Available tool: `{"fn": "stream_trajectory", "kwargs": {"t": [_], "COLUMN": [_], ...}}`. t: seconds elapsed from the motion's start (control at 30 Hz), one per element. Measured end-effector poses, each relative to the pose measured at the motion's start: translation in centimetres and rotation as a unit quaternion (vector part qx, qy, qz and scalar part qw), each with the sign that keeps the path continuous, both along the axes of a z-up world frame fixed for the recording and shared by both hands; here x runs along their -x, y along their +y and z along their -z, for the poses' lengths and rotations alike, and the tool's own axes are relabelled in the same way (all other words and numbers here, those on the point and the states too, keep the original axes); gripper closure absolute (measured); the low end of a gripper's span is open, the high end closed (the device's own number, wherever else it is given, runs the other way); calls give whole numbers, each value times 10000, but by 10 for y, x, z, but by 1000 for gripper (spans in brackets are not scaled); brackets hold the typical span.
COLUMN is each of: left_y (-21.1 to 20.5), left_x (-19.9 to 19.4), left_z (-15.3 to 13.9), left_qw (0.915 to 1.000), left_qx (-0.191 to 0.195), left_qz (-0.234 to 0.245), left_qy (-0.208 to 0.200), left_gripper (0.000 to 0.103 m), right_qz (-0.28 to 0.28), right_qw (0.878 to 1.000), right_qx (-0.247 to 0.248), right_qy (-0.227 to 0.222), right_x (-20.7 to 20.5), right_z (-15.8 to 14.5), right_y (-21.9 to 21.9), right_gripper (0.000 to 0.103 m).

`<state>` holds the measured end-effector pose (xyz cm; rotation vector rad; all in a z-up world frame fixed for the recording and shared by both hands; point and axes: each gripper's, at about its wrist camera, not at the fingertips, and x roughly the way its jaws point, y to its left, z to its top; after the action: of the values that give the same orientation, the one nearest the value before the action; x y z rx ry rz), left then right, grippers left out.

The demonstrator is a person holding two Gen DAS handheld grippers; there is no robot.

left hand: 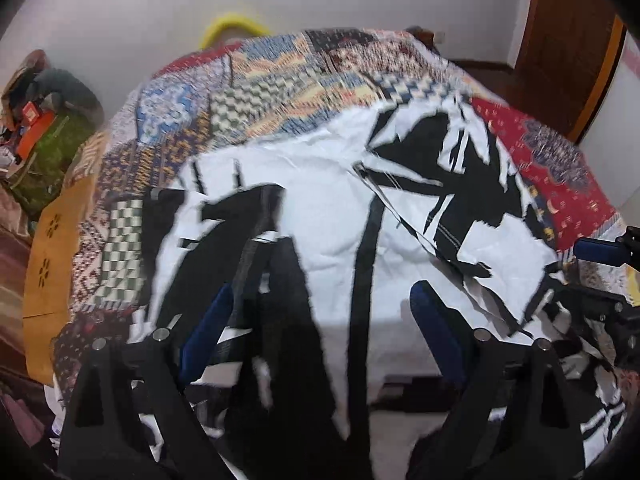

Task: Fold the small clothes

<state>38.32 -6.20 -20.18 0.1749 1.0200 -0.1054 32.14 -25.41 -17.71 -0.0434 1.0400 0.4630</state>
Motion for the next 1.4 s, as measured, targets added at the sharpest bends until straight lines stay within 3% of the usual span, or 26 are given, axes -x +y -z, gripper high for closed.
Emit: {"fn": "stream_trajectory", "kwargs": {"t": [0.23, 0.33, 0.4, 0.57, 0.87, 0.97, 1.0, 1.07, 1.1, 1.13, 1.2, 1.4], "left_y": [49, 85, 106, 158, 201, 204, 206, 207, 206, 203, 196, 185], "left_x": [39, 60, 70, 97, 139, 144, 145, 144, 142, 139, 132, 99], "left_z": [-51, -64, -65, -46, 31, 47, 48, 49, 49, 49, 47, 39], "left_qw": [9986, 9975, 9970, 9947, 9866, 9850, 9846, 9823, 9819, 9819, 9830, 9854], "left_qx": [132, 143, 88, 146, 158, 184, 319, 515, 617, 646, 555, 445], "left_qz": [-224, -460, -609, -1016, -1357, -1364, -1416, -1513, -1481, -1466, -1431, -1418], "left_qy": [-461, -519, -465, -45, 892, 1041, 974, 974, 1004, 1016, 1007, 832], "left_gripper": [11, 7, 7, 7, 8, 23, 29, 51, 73, 89, 96, 97], "right_qz": [82, 136, 165, 287, 382, 413, 390, 368, 351, 337, 314, 413], "right_qw": [9994, 9991, 9990, 9994, 9961, 9963, 9965, 9968, 9971, 9973, 9976, 9988], "right_qx": [-118, -153, -88, -198, -256, -315, -327, -340, -333, -326, -355, -209], "right_qy": [-312, -379, -406, -29, 753, 690, 661, 630, 591, 567, 507, 184], "right_x": [28, 42, 49, 63, 71, 71, 71, 70, 69, 68, 63, 45], "right_z": [-36, -46, -48, -29, 28, 30, 29, 28, 27, 27, 24, 16], "right_y": [-6, -11, -13, -18, -12, -12, -12, -12, -12, -12, -13, -13], "right_gripper": [53, 44, 43, 43, 44, 54, 64, 77, 88, 93, 95, 97]}}
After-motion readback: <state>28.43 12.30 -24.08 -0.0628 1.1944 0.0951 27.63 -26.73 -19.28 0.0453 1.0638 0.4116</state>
